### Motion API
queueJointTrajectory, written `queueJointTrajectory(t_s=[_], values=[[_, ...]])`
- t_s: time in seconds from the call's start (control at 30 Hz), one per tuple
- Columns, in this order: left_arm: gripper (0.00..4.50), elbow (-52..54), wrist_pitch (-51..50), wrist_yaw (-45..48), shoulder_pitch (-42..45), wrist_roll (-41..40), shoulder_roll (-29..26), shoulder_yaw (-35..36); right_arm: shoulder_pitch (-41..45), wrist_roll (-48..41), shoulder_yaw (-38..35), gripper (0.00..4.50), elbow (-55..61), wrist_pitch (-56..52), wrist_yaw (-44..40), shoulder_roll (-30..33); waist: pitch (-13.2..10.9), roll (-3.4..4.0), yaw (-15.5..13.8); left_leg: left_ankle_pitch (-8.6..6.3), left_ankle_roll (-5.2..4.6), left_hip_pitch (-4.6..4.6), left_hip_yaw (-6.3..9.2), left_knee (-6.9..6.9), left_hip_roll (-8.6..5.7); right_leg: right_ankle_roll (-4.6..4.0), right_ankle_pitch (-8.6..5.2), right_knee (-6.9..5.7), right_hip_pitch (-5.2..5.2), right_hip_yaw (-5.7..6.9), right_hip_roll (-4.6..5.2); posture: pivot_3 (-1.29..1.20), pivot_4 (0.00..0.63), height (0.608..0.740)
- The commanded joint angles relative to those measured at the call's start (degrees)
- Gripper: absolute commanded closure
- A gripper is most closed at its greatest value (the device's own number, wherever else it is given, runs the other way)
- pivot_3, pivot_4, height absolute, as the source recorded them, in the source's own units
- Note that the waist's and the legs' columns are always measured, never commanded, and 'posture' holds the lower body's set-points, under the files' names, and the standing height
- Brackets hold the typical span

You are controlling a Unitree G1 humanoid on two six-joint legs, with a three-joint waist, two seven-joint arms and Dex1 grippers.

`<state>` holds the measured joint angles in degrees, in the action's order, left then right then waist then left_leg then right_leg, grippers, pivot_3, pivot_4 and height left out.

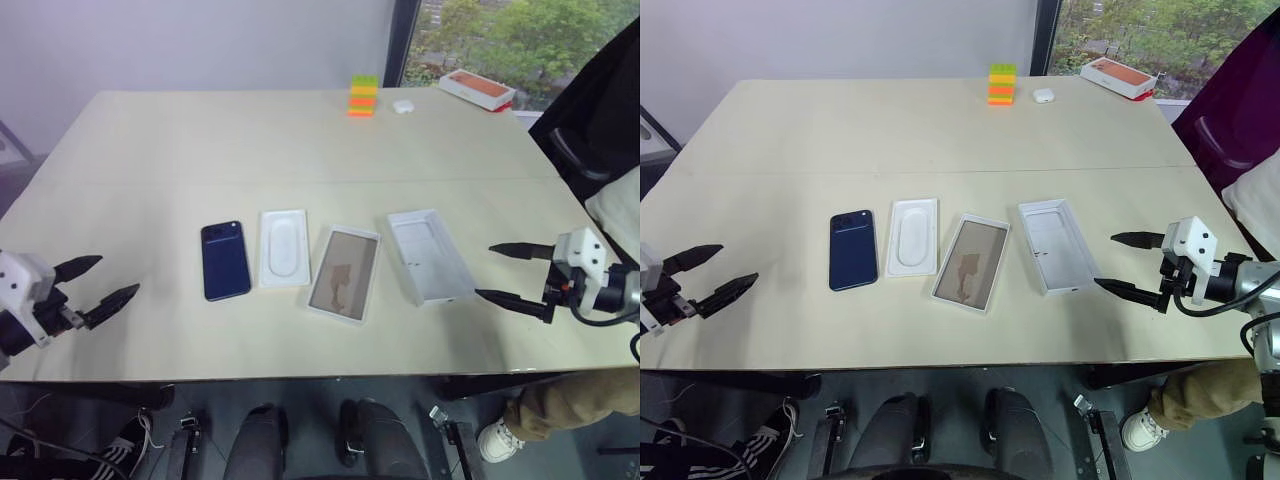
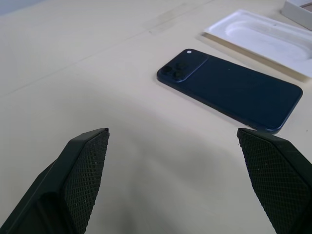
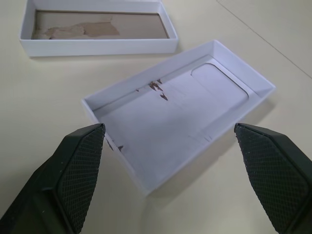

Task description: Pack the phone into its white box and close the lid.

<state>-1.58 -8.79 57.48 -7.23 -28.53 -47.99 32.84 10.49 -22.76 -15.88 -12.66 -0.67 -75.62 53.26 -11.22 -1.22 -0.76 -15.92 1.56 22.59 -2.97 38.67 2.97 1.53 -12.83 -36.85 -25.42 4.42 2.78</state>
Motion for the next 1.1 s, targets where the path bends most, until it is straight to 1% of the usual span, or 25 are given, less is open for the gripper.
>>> queueJointTrajectory(t_s=[0.03,0.13,0.23,0.3,0.37,0.47,0.53,0.67,0.73,0.83,0.9,0.97,1.03,1.1], values=[[0.08,2.5,-0.64,-1.34,1.23,-0.53,0.21,0.01,1.27,-0.83,-0.41,0.06,1.45,0.26,0.33,0.02,0.0,0.0,0.03,0.0,0.0,0.0,-0.01,0.0,0.0,0.0,0.0,0.0,0.0,0.0,0.0,0.0,0.15,0.74],[0.08,3.99,-2.44,-2.28,1.83,-0.75,0.55,-0.96,1.87,-0.75,-0.07,0.06,1.53,0.29,0.49,-0.25,0.0,0.0,0.03,0.0,0.0,0.0,-0.01,-0.01,-0.01,0.02,0.01,0.0,0.0,-0.01,0.0,0.0,0.15,0.74],[0.08,6.17,-6.62,-3.78,2.63,-1.44,0.51,-2.39,3.46,-0.8,0.51,0.06,1.91,0.05,1.17,-0.73,0.0,0.0,0.06,0.0,0.0,-0.01,-0.01,-0.01,-0.01,0.02,0.02,-0.01,0.0,-0.01,-0.01,0.0,0.15,0.74],[0.08,8.09,-12.5,-5.04,3.42,-2.85,-0.35,-3.81,4.16,-0.55,1.25,0.06,2.58,0.38,1.66,-1.12,0.0,0.0,0.05,0.0,0.0,-0.02,0.0,-0.01,-0.01,0.02,0.02,-0.02,0.01,-0.02,-0.03,0.0,0.15,0.74],[0.08,9.26,-20.88,-6.91,5.38,-5.48,-1.17,-5.07,4.74,0.08,2.17,0.06,3.22,0.93,2.2,-1.46,0.0,0.0,0.06,0.0,0.0,-0.02,0.0,-0.01,-0.01,0.06,0.03,-0.02,0.01,-0.02,-0.03,0.0,0.15,0.74],[0.08,11.03,-28.98,-11.94,9.99,-7.32,-0.31,-7.15,6.28,0.66,4.1,0.06,5.43,0.24,3.68,-2.56,0.0,-0.01,0.0,0.0,-0.01,-0.02,0.04,0.0,-0.01,0.2,0.12,-0.03,0.02,-0.02,-0.06,0.0,0.15,0.74],[0.08,11.95,-32.36,-14.25,11.91,-9.25,1.21,-7.08,7.19,0.81,5.14,0.06,6.58,-0.37,4.34,-3.19,0.0,-0.01,0.05,0.01,-0.01,-0.03,0.04,0.01,-0.01,0.21,0.13,-0.04,0.03,-0.03,-0.06,0.0,0.15,0.74],[0.08,17.54,-36.4,-18.28,15.47,-11.53,4.49,-9.91,9.83,1.65,8.46,0.06,10.94,-1.75,8.4,-7.03,-0.01,-0.03,0.17,0.01,-0.01,-0.07,0.02,-0.01,-0.02,0.22,0.15,-0.09,0.03,-0.12,-0.06,0.0,0.15,0.74],[0.08,17.79,-38.66,-22.79,18.67,-10.54,6.35,-11.74,12.18,2.24,9.43,0.06,10.24,-2.79,10.15,-8.47,-0.01,-0.03,0.09,0.01,0.0,-0.07,0.03,0.0,-0.02,0.16,0.18,-0.11,0.03,-0.13,-0.09,0.0,0.15,0.74],[0.08,18.08,-40.6,-28.33,21.64,-6.26,7.9,-16.84,14.64,2.16,11.18,0.06,11.93,-4.33,12.19,-10.81,0.0,-0.04,0.05,0.02,0.0,-0.12,0.04,0.03,-0.04,0.13,0.2,-0.13,0.09,-0.14,-0.11,0.0,0.15,0.74],[0.08,17.63,-44.5,-32.41,24.51,-8.35,11.69,-16.74,15.6,1.06,11.72,0.06,13.65,-6.32,13.24,-12.36,0.0,-0.04,0.0,0.02,0.0,-0.13,0.04,0.02,-0.06,0.11,0.21,-0.13,0.09,-0.15,-0.1,0.0,0.15,0.74],[0.08,17.46,-45.52,-36.01,26.88,-6.9,15.05,-18.55,15.62,1.57,12.62,0.06,14.57,-6.22,13.24,-13.16,-0.01,-0.08,0.0,0.02,0.0,-0.1,0.05,0.03,-0.06,0.09,0.24,-0.12,0.1,-0.19,-0.08,0.0,0.15,0.74],[0.08,17.42,-44.92,-37.82,28.14,-5.18,17.16,-20.31,15.49,1.98,12.91,0.06,14.31,-5.99,13.18,-13.44,-0.01,-0.08,0.01,0.02,0.0,-0.08,0.05,0.05,-0.08,0.1,0.24,-0.12,0.11,-0.2,-0.06,0.0,0.15,0.74],[0.08,15.88,-46.14,-42.87,31.09,-4.8,21.71,-19.99,15.57,1.99,13.02,0.06,13.84,-5.94,13.28,-13.74,-0.01,-0.08,-0.02,0.02,0.0,-0.08,0.04,0.09,-0.1,0.09,0.24,-0.13,0.11,-0.21,-0.04,0.0,0.15,0.74]])
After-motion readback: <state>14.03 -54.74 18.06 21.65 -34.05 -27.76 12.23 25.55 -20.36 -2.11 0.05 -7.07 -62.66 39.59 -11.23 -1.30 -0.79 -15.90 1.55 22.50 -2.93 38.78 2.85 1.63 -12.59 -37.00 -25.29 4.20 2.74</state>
